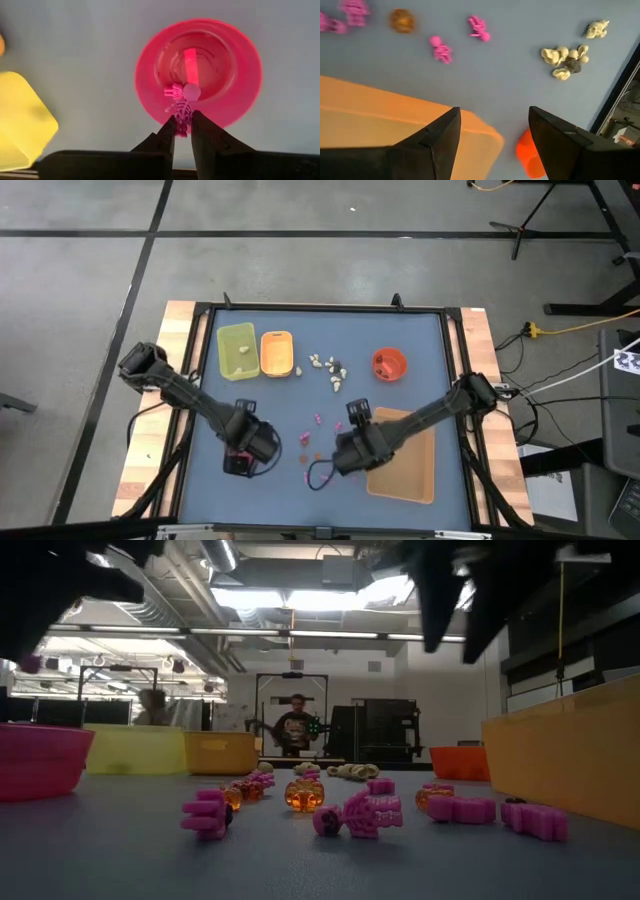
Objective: Sort Halloween decoration
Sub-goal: Put the pink skeleton toy into the red bowl, then put the black skull toy into the orange bowl
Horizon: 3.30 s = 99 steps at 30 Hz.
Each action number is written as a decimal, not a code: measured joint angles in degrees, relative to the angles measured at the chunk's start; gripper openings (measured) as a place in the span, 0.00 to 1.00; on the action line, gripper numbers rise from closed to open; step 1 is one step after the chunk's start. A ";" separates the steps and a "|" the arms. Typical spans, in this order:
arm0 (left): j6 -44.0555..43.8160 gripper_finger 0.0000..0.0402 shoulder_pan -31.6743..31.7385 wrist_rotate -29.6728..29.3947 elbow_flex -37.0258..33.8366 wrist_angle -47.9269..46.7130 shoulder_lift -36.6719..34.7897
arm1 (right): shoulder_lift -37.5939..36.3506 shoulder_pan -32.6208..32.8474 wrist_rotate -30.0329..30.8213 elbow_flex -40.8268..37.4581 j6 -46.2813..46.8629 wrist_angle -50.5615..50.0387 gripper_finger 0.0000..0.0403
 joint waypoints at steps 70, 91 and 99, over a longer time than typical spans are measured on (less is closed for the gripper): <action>-17.21 0.31 -7.24 -14.09 -0.02 4.48 0.00 | 0.00 -42.43 -25.97 -13.05 -24.79 33.95 0.58; -19.76 0.31 -7.24 -14.09 -0.02 4.44 0.00 | 0.00 -38.89 -20.14 -21.46 -30.83 44.58 0.58; -19.76 0.31 -7.24 -14.11 -0.02 4.44 0.00 | 0.02 -38.89 -21.14 -21.46 -30.75 44.58 0.58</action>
